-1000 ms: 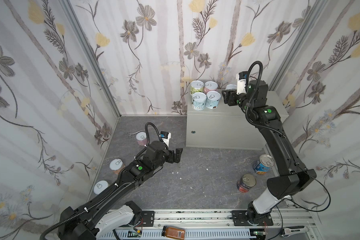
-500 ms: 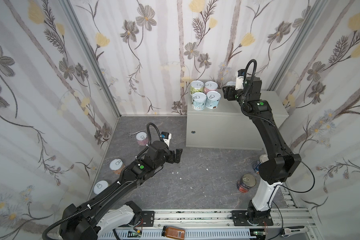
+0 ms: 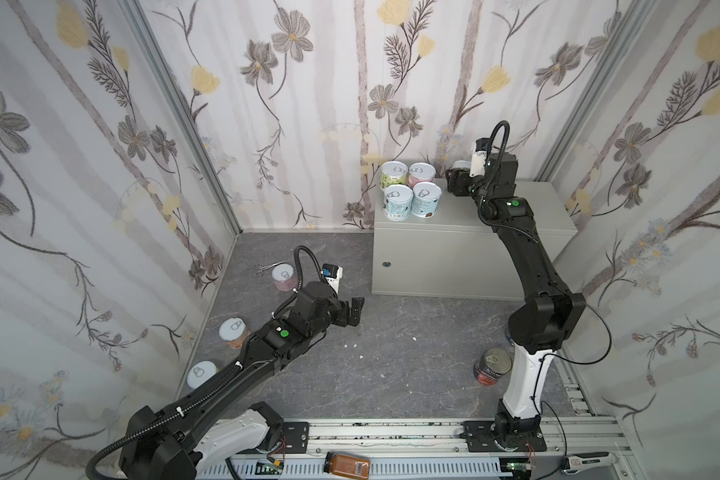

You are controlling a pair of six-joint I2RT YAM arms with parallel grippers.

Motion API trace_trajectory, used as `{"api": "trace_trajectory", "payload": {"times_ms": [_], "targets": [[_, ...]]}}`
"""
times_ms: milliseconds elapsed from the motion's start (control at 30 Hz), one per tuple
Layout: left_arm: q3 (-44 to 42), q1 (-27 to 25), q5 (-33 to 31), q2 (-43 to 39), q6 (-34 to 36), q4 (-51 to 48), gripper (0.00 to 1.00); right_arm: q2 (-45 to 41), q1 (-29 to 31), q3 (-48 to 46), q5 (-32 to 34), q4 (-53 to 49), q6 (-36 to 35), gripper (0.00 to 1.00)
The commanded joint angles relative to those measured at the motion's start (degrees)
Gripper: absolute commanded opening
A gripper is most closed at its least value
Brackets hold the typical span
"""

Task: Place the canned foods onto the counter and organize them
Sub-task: 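Lower the light-blue can with the right gripper beside the pink can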

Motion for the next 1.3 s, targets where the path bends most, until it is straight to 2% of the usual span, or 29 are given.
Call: {"api": "trace_trajectory", "payload": {"times_ms": [0, 133, 400, 700, 1000, 1267], "targets": [[0.25, 0.21, -0.63, 0.35, 0.28, 1.30, 1.00, 0.56, -0.08, 0.75, -1.52, 5.78, 0.00, 0.64], [0.37, 0.23, -0.54, 0.48, 0.26, 1.30, 1.00, 0.89, 0.01, 0.75, -1.23, 5.09, -0.47, 0.75], [0.40, 0.17, -0.23, 0.22, -0.02, 1.27, 1.00, -0.06, 0.01, 0.75, -1.00, 4.29, -1.04, 0.90], [-0.37, 0.16, 0.01, -1.77, -0.87, 1.21, 1.00, -2.67, 0.02, 0.02, -1.54, 2.12, -2.36, 0.92], [-1.08, 0.23, 0.67, -3.62, -2.01, 0.95, 1.00, -8.47, 0.19, -9.96, -1.70, 5.58, -3.12, 0.92], [-1.57, 0.21, 0.92, -4.11, -2.73, 0.77, 1.00, -9.77, 0.10, -13.15, -1.71, 7.13, -3.73, 0.86]]}}
